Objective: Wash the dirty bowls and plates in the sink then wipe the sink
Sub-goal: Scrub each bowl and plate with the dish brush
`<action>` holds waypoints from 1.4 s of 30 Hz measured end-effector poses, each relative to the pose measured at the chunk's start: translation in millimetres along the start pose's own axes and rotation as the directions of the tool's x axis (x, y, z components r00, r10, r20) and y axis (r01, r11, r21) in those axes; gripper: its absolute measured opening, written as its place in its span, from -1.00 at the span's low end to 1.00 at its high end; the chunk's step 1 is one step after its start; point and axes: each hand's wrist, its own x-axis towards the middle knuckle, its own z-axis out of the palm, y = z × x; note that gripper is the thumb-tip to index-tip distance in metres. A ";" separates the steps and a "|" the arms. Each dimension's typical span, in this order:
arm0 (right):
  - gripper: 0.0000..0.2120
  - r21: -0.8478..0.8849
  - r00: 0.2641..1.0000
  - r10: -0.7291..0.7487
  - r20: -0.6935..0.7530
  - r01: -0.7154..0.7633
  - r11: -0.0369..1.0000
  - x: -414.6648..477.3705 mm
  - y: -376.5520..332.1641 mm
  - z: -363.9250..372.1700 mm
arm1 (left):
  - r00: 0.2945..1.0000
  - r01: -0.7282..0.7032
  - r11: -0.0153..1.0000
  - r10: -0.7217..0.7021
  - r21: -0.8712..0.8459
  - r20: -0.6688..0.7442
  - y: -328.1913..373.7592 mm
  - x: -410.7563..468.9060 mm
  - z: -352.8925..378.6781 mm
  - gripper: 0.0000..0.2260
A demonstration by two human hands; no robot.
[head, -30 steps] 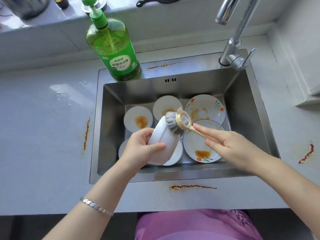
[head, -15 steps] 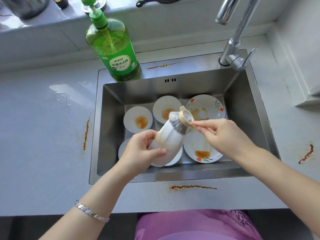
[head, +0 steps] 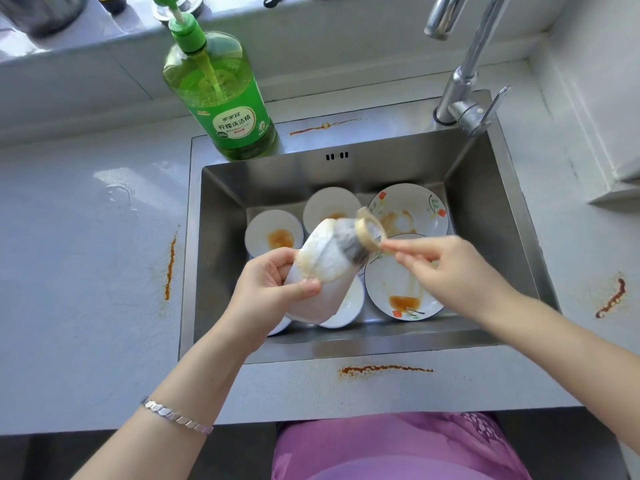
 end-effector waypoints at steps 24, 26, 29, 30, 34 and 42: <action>-0.68 -0.160 0.893 -0.194 -0.405 0.140 0.977 9.3 -7.3 56.6 | 0.901 -0.119 0.919 -0.060 -0.377 -0.430 31.8 32.0 29.0 -0.95; -0.68 -0.130 0.872 -0.198 -0.447 0.156 0.979 15.7 -10.6 55.1 | 0.901 -0.140 0.914 -0.042 -0.380 -0.433 33.3 32.3 32.8 -0.94; -0.67 -0.194 0.867 -0.296 -0.401 0.236 0.952 -13.0 -18.0 70.4 | 0.890 -0.156 0.889 -0.063 -0.431 -0.452 38.4 34.1 32.5 -0.94; -0.68 -0.189 0.876 -0.302 -0.375 0.247 0.950 -20.1 -16.5 71.9 | 0.886 -0.165 0.883 -0.062 -0.439 -0.459 39.4 34.4 32.1 -0.95; -0.67 -0.129 0.836 -0.212 -0.506 0.170 0.977 7.0 -8.0 54.6 | 0.894 -0.219 0.837 -0.034 -0.502 -0.447 44.9 33.9 37.4 -0.93; -0.70 0.171 0.915 -0.004 -0.404 0.080 0.982 -1.4 -6.8 61.4 | 0.876 -0.228 0.780 -0.097 -0.583 -0.472 49.3 34.9 38.1 -0.95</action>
